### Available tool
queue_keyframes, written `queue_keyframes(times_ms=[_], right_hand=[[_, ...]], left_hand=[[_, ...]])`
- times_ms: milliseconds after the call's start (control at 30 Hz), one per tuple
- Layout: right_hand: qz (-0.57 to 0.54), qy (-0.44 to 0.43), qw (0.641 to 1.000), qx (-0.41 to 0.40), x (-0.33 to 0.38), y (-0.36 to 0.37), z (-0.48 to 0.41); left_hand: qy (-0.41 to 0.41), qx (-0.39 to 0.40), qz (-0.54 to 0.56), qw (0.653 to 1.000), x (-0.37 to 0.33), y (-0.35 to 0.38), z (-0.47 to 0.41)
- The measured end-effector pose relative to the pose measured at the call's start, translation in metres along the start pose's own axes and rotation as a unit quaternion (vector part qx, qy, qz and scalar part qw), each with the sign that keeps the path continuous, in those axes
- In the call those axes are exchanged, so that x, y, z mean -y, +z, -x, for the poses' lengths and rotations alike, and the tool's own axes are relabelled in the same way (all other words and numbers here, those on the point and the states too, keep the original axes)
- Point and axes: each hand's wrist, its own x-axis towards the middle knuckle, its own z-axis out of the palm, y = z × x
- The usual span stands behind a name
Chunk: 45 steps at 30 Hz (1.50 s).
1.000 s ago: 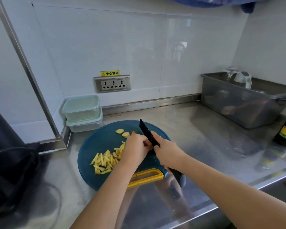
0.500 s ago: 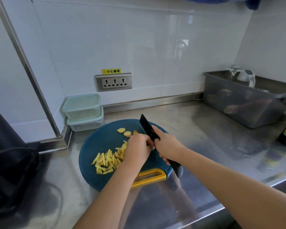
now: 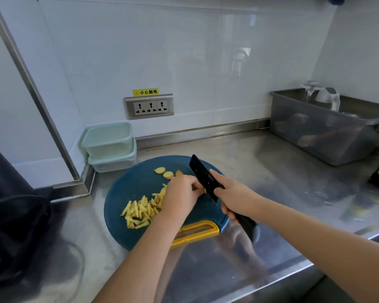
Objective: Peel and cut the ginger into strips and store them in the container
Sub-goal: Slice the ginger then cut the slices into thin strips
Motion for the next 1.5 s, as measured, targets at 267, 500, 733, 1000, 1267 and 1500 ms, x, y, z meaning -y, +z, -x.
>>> queue_keyframes(times_ms=[267,500,733,1000,1267,1500], right_hand=[[0.006,-0.024,1.000,0.007,0.016,-0.012,0.000],[0.018,-0.031,0.999,0.026,0.019,-0.014,0.000],[0.023,-0.032,0.999,0.029,0.017,-0.012,-0.003],[0.021,-0.025,0.999,0.033,0.017,-0.013,-0.005],[0.029,-0.030,0.998,0.036,0.018,-0.011,-0.005],[0.044,-0.040,0.998,0.036,0.020,-0.010,-0.003]], left_hand=[[-0.021,-0.007,-0.021,1.000,0.000,0.001,-0.001],[-0.017,-0.017,-0.020,1.000,0.000,0.002,0.001],[-0.015,-0.012,-0.002,1.000,0.000,0.001,0.002],[-0.014,-0.014,0.005,1.000,0.001,0.002,0.000],[-0.004,-0.020,-0.001,1.000,0.001,0.002,0.001],[-0.006,-0.022,0.002,1.000,0.002,0.003,0.000]])
